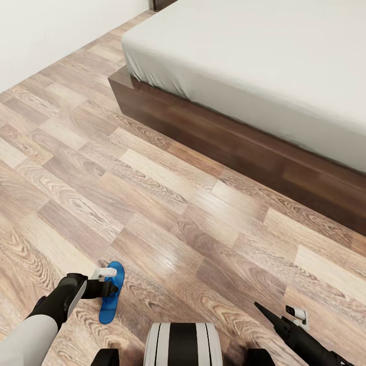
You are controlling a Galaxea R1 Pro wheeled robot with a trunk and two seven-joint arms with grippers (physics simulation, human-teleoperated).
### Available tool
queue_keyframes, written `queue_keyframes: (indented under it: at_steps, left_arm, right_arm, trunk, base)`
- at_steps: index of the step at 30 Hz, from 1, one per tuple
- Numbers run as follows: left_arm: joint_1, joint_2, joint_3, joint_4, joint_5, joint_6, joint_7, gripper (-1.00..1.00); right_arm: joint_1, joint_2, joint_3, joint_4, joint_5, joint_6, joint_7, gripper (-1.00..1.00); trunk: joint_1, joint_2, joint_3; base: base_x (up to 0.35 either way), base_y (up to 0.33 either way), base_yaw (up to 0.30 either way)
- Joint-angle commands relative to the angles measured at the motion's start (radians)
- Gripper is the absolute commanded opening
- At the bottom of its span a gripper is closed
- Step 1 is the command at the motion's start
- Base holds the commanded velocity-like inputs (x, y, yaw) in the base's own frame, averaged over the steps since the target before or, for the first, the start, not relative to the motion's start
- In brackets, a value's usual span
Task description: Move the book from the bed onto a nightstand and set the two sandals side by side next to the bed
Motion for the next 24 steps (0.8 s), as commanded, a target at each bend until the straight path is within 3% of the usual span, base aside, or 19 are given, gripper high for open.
queue_keyframes:
  at_steps: [1,11,19,24]
  left_arm:
    - [0.000,-0.001,0.005,-0.001,-0.007,0.005,-0.008,1.00]
    - [0.000,-0.002,0.003,-0.001,-0.008,0.004,-0.008,1.00]
    - [0.000,-0.002,0.003,-0.001,-0.008,0.004,-0.008,1.00]
    - [0.000,-0.002,0.003,-0.001,-0.009,0.004,-0.008,1.00]
  right_arm:
    - [0.000,0.000,0.000,0.000,-0.004,0.011,0.002,1.00]
    - [0.000,0.000,0.000,0.000,-0.004,0.011,0.002,1.00]
    - [0.000,0.000,0.000,0.000,-0.004,0.011,0.002,1.00]
    - [0.000,0.000,0.000,0.000,-0.004,0.011,0.002,1.00]
  trunk:
    - [0.000,0.000,-0.001]
    - [0.000,0.000,-0.001]
    - [0.003,-0.002,-0.031]
    - [0.003,-0.002,-0.031]
  base:
    - [0.000,0.000,0.000]
    - [0.000,0.000,0.000]
    - [0.000,0.000,0.000]
    - [0.000,0.000,0.000]
